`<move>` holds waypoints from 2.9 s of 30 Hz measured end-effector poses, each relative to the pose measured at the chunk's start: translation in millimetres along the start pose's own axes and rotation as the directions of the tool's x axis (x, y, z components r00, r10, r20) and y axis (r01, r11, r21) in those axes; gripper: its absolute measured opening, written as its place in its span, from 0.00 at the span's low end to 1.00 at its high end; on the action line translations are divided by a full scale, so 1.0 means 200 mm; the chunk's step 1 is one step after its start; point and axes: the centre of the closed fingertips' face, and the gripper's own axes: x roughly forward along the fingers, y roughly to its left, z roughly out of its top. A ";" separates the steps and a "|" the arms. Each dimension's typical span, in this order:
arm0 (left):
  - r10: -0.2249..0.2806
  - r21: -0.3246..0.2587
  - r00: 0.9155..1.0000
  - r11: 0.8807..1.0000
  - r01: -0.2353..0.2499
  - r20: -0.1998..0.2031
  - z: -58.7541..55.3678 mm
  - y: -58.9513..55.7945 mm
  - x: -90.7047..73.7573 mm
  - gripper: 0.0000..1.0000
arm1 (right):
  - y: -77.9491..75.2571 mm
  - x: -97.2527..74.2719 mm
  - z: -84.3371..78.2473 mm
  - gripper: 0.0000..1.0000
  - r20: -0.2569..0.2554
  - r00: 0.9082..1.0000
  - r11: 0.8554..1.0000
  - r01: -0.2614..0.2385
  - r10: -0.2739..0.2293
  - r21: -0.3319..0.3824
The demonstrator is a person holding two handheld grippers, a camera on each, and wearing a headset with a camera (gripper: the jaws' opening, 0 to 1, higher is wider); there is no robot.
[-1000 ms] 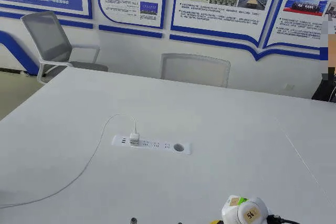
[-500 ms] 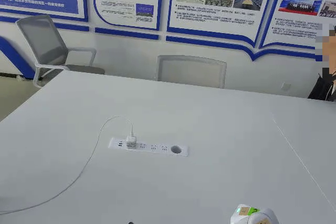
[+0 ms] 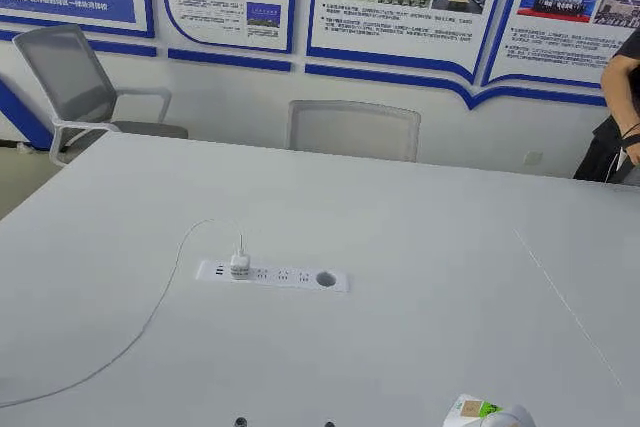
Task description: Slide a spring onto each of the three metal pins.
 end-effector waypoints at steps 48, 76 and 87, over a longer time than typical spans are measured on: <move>-0.007 0.009 1.000 1.000 0.007 -0.012 0.08 -0.01 0.12 0.72 | -0.06 -0.27 -0.22 0.88 0.067 0.995 0.988 0.063 -0.073 0.139; -0.128 0.169 0.987 0.975 0.143 -0.098 0.17 -0.18 0.35 0.73 | -0.07 -0.38 -0.33 0.89 0.076 0.991 0.977 0.097 -0.113 0.189; -0.182 0.253 0.972 0.943 0.216 -0.150 0.21 -0.23 0.45 0.74 | -0.06 -0.39 -0.33 0.89 0.089 0.990 0.976 0.094 -0.114 0.198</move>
